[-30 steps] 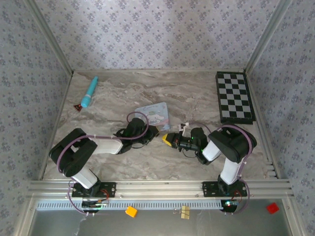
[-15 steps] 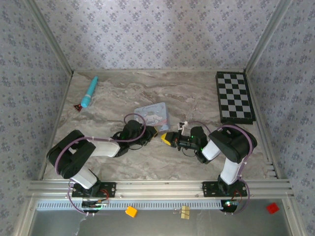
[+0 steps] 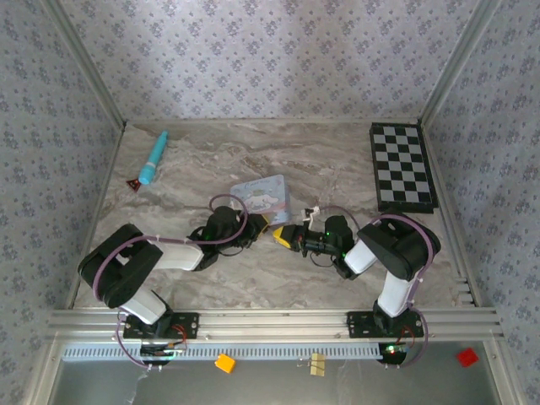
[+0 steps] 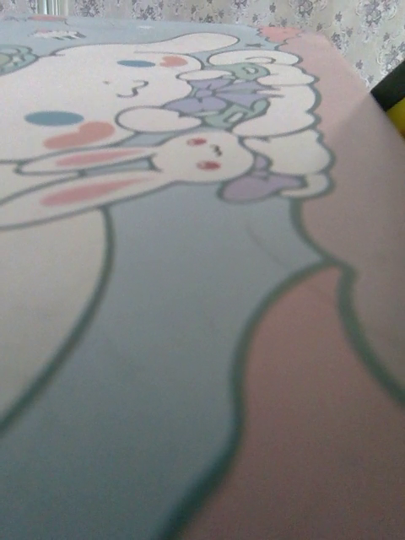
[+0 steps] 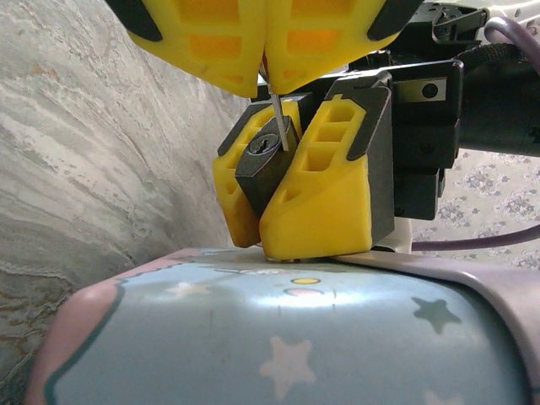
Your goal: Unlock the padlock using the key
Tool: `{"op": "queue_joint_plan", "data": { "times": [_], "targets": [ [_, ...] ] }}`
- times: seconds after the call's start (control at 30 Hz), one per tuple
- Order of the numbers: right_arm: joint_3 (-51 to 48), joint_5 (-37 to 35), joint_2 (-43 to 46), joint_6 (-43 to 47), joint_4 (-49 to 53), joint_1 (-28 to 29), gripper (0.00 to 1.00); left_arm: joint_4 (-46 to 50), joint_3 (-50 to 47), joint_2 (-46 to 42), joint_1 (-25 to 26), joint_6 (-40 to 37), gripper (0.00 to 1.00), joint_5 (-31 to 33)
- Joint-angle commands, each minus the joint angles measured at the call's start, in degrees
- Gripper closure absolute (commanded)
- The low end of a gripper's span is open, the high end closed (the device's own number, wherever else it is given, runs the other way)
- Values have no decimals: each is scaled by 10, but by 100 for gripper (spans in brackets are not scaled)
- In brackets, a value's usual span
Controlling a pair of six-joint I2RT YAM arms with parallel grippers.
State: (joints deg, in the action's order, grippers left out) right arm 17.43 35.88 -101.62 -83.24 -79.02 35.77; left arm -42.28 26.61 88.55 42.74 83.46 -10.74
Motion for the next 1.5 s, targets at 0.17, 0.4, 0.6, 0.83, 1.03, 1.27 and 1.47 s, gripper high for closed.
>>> {"op": "queue_joint_plan", "data": {
  "times": [0.17,0.4,0.6,0.83,1.03,1.27,1.47],
  "targets": [
    [13,11,-7,-9,-9,4,100,-74,-10,-17,-7,19,97,-17],
    [10,17,-5,-8,-9,5,100,-96,-19,-20,-16,26,98,-23],
    [2,19,-6,-4,-9,5,100,-96,-19,-22,-18,27,98,-25],
    [4,16,-8,-4,-9,11,100,-103,-22,-23,-19,30,98,-26],
    [3,11,-11,-4,-9,17,100,-109,-24,-25,-20,32,98,-25],
    [-2,9,-13,-2,-9,13,100,-116,-30,-25,-26,35,98,-27],
    [-2,11,-5,-2,-9,11,100,-120,-36,-26,-29,36,98,-27]
  ]
}}
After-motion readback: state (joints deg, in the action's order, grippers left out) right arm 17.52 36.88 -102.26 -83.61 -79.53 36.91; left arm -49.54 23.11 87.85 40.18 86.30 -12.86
